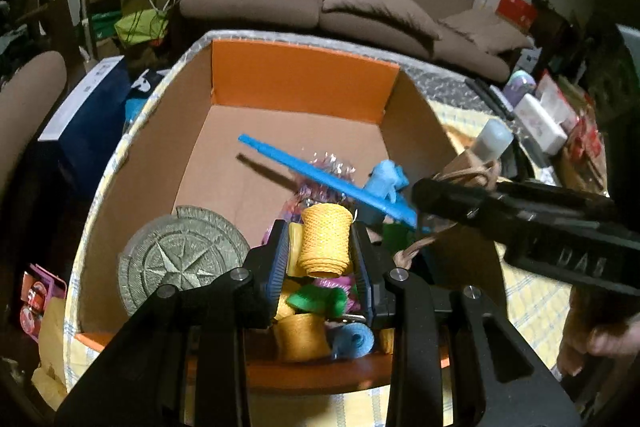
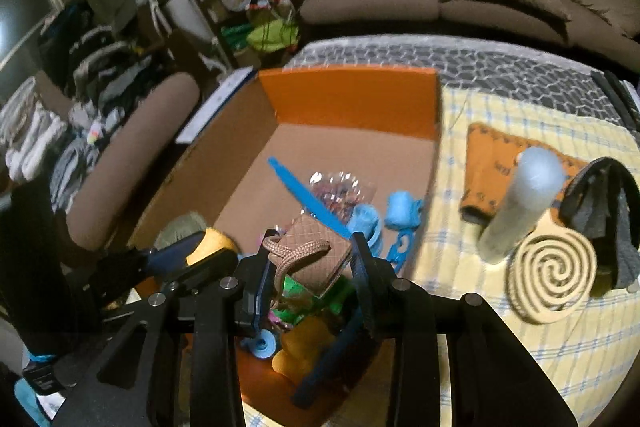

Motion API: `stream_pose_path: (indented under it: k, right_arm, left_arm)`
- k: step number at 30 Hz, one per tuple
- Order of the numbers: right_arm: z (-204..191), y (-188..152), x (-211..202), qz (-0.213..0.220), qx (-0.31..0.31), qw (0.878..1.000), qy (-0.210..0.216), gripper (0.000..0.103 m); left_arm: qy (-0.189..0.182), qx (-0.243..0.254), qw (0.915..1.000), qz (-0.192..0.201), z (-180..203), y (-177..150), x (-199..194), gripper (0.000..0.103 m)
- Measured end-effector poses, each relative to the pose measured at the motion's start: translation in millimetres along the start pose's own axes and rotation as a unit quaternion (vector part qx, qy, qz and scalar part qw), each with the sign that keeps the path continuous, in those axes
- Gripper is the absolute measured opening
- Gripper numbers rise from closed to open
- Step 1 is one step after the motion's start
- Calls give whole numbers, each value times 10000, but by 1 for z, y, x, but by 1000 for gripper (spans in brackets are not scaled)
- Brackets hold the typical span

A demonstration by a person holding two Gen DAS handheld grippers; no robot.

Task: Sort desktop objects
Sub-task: 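Lower the spool and sandal into the box and open both tools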

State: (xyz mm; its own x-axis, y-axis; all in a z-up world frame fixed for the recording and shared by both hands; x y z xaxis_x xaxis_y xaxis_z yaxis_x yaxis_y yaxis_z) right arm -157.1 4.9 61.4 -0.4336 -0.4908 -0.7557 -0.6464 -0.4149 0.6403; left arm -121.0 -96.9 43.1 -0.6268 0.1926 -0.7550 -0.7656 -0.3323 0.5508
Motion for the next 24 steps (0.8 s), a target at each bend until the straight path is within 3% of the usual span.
stream_pose_path:
  k: [8,15,18,24]
  right_arm:
    - [-13,-11,28,-385,-192,9991,10,36]
    - [-8,-3,36,-273,-96,9994,-164,40]
    - [-7,1,38,-252,-39,9994,-220,41]
    - [-4,4,37,-230,30,9996,-178,44]
  left_arm:
    - [314,64,9994,-94,-8,-7,15,31]
    - [322,-43,9994,-135,-10,-8,18,34]
    - [341,-1,9994,-116,-9,-8,18,43]
    - [243,-38,9996,-117,-7,-8,12,48]
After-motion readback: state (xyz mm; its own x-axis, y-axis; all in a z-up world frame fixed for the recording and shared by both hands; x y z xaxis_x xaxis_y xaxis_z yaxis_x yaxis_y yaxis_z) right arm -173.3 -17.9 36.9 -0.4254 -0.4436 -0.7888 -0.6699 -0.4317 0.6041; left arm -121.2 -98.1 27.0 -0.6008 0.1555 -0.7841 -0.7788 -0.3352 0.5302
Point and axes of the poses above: each gripper's, at about its wrist camera, not at the fingertips, and x roughly the way its jaws point, z to its right, y to its top, the point moved 7 cm from there along x, roughly the way its jaws point, and after that the axes turned 14 degrees about -x, right-handed, at the moved point
